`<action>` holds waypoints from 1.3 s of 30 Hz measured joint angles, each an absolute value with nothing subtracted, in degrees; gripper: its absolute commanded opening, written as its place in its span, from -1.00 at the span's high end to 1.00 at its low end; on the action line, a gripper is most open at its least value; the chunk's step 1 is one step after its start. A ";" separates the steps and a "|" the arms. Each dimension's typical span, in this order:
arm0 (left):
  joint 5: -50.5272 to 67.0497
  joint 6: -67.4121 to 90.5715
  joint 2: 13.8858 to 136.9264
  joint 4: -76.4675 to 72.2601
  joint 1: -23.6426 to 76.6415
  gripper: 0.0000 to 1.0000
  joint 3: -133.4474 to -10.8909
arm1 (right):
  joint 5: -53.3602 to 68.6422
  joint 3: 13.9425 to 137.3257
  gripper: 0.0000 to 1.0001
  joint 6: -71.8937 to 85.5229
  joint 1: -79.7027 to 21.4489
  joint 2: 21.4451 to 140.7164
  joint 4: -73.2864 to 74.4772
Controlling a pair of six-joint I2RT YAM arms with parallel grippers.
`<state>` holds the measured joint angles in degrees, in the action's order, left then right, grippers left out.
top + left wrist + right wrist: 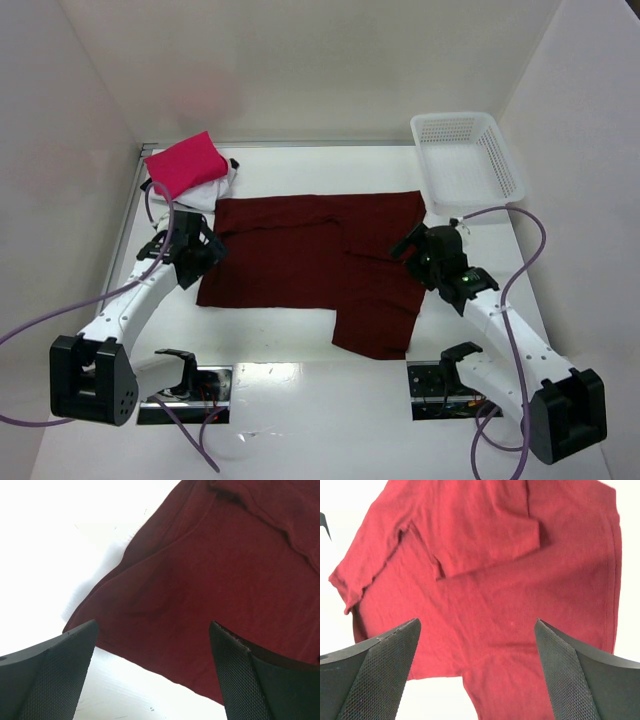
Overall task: Fold and stack the t-shirts
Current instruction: Fold the flattened tshirt in 1/3 of the way, then grap the side of the flattened tshirt furthest away from the robot with both arms
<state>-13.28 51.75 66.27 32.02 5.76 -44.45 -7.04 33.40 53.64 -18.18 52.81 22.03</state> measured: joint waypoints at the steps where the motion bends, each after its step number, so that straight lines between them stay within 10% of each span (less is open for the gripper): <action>1: -13.28 51.77 66.28 31.67 5.76 -0.98 -44.31 | -7.11 33.24 -1.00 54.04 -18.80 53.14 22.37; 24: -11.45 51.48 67.67 25.26 5.27 -1.00 -41.73 | -9.97 32.96 -0.88 57.92 -36.51 66.40 32.55; 35: -8.71 55.92 64.58 24.80 -0.46 -1.00 -35.94 | -10.43 37.89 -0.45 60.13 -46.13 76.95 34.46; 39: -7.53 56.77 64.35 24.84 -1.65 -1.00 -35.72 | -10.67 37.87 0.02 60.94 -46.13 76.93 35.05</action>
